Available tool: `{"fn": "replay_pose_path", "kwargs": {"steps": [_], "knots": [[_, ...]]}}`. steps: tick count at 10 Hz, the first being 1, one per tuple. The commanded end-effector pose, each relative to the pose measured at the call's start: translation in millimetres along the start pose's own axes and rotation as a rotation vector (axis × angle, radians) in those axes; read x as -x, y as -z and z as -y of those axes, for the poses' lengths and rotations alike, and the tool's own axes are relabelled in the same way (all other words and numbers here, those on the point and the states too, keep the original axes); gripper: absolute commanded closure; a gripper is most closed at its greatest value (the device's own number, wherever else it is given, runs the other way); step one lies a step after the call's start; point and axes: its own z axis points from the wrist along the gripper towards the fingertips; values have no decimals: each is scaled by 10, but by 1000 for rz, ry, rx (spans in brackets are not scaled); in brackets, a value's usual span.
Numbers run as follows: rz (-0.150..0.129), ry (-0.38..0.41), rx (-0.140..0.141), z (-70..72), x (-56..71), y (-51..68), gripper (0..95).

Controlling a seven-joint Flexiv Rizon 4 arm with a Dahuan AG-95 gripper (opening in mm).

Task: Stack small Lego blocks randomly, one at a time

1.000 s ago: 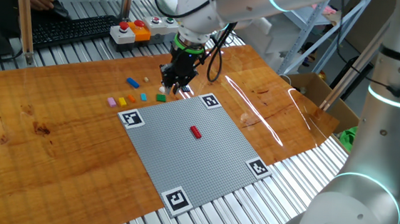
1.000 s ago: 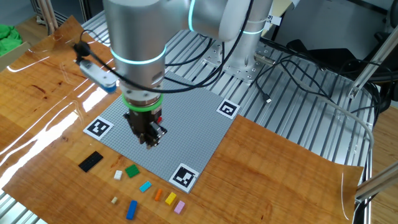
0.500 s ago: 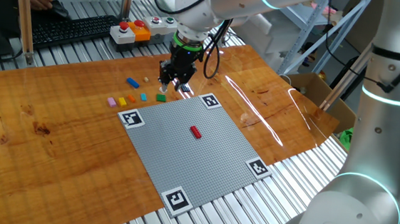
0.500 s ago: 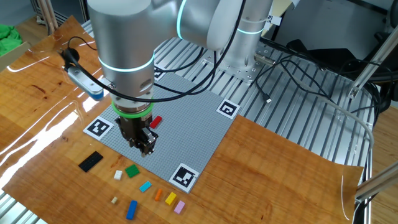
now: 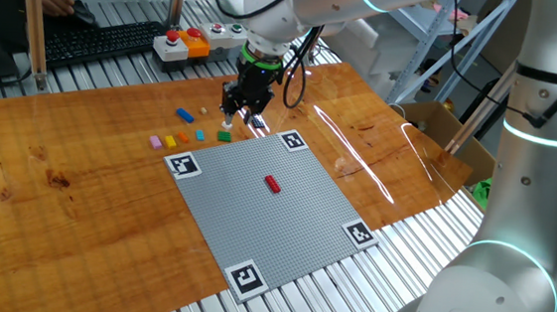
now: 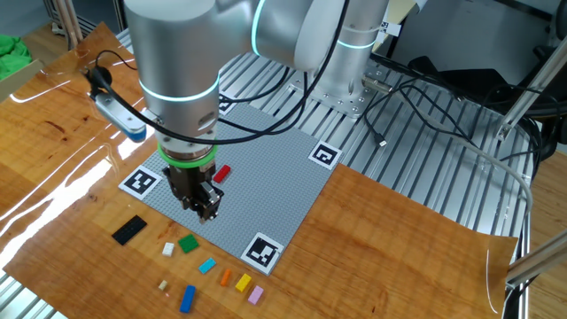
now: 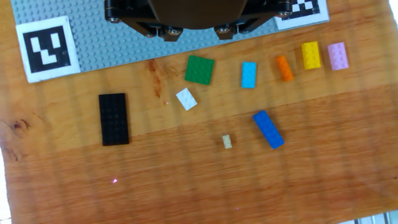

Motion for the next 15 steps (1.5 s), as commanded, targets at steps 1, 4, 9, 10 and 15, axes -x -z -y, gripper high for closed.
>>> {"fn": "replay_pose_path", "kwargs": {"steps": [1,4,9,10,15], "knots": [[2,22,8,-6,3,-5,570],[-28,24,4,-6,3,-5,570],[-66,15,-2,-6,3,-5,570],[-77,20,-3,-6,3,-5,570],[-57,3,-4,-27,55,-111,570]]}}
